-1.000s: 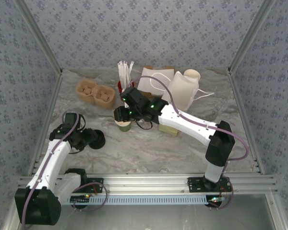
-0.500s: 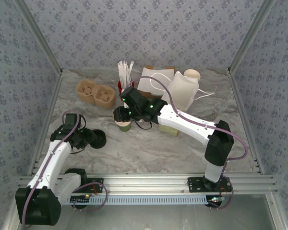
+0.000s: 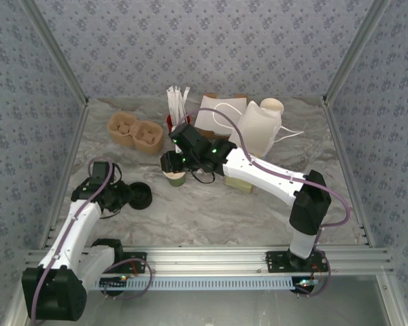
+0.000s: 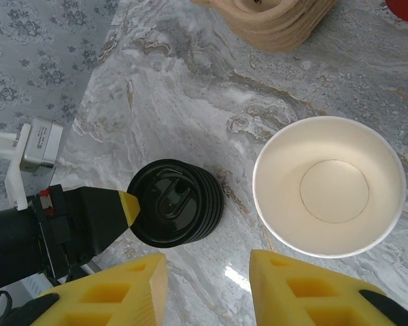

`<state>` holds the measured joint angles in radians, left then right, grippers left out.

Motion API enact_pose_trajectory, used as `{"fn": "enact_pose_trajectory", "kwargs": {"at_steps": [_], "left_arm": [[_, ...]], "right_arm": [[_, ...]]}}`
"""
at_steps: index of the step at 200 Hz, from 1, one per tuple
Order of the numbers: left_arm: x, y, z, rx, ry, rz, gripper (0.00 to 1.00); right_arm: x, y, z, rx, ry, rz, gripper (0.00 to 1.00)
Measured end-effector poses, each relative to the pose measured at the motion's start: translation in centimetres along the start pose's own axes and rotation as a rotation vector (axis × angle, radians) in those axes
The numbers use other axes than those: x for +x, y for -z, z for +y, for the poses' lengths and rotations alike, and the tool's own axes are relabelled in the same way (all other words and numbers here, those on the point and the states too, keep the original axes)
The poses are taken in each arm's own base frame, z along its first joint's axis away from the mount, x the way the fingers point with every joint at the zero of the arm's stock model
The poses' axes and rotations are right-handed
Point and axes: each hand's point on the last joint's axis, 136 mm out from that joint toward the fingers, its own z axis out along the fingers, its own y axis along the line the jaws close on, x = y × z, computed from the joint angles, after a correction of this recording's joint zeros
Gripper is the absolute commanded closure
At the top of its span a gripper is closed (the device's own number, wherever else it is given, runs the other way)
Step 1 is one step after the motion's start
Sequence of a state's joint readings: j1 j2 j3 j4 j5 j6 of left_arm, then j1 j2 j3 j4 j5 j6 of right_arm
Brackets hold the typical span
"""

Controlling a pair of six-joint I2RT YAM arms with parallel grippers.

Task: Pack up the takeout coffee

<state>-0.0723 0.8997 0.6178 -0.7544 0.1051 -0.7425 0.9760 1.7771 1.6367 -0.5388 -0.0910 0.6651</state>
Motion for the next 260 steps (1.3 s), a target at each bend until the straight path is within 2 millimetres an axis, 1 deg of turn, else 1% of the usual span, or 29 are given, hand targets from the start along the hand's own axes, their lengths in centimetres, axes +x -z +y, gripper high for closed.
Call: {"fn": "enact_pose_trajectory", "kwargs": {"at_steps": [21, 42, 62, 77, 98, 114, 127, 138, 149, 158, 170, 184, 197, 226, 244, 260], "left_arm": [[-0.1, 0.4, -0.2, 0.015, -0.002, -0.016, 0.85], [-0.2, 1.1, -0.4, 0.023, -0.004, -0.025, 0.86], [-1.0, 3.0, -1.3, 0.047, -0.016, -0.052, 0.86], [-1.9, 5.2, -2.5, 0.085, -0.031, -0.095, 0.88], [-3.0, 8.5, -4.1, 0.138, -0.056, -0.147, 0.91], [-3.3, 10.8, -5.2, 0.171, -0.085, -0.159, 0.91], [-3.3, 12.2, -5.9, 0.194, -0.106, -0.153, 0.91], [-3.1, 13.3, -6.5, 0.213, -0.124, -0.136, 0.91], [-2.8, 14.2, -7.1, 0.237, -0.141, -0.121, 0.91], [-2.5, 14.9, -7.5, 0.257, -0.152, -0.107, 0.91], [-2.0, 15.8, -8.1, 0.282, -0.171, -0.084, 0.91], [-1.6, 16.6, -8.7, 0.308, -0.187, -0.062, 0.91], [-1.2, 17.0, -9.2, 0.329, -0.202, -0.037, 0.91], [-0.3, 17.3, -9.8, 0.348, -0.225, 0.018, 0.91], [0.0, 17.1, -9.9, 0.349, -0.232, 0.039, 0.92], [-0.1, 16.7, -9.9, 0.34, -0.231, 0.053, 0.92]], "right_arm": [[-0.5, 0.1, 0.0, -0.009, 0.0, -0.015, 0.62], [-1.1, 0.5, -0.5, -0.023, 0.016, -0.04, 0.62], [-1.6, 1.3, -0.8, -0.04, 0.073, -0.072, 0.61], [-2.1, 2.2, -0.4, -0.059, 0.156, -0.11, 0.59], [-2.4, 4.2, 0.8, -0.099, 0.34, -0.192, 0.58], [-2.4, 5.7, 1.6, -0.121, 0.494, -0.26, 0.57], [-2.3, 6.4, 2.3, -0.13, 0.628, -0.304, 0.57], [-2.2, 6.7, 2.9, -0.128, 0.744, -0.341, 0.57], [-1.5, 6.6, 3.7, -0.127, 0.876, -0.377, 0.55], [-0.6, 6.4, 4.2, -0.134, 0.975, -0.398, 0.52], [1.0, 5.9, 4.6, -0.138, 1.1, -0.424, 0.52], [2.6, 5.1, 4.6, -0.14, 1.222, -0.427, 0.52], [3.3, 4.6, 4.5, -0.129, 1.319, -0.441, 0.52], [3.4, 4.6, 4.6, -0.093, 1.495, -0.52, 0.5], [3.0, 4.9, 4.7, -0.069, 1.542, -0.546, 0.5], [2.4, 5.8, 4.9, -0.055, 1.549, -0.578, 0.5]]}}
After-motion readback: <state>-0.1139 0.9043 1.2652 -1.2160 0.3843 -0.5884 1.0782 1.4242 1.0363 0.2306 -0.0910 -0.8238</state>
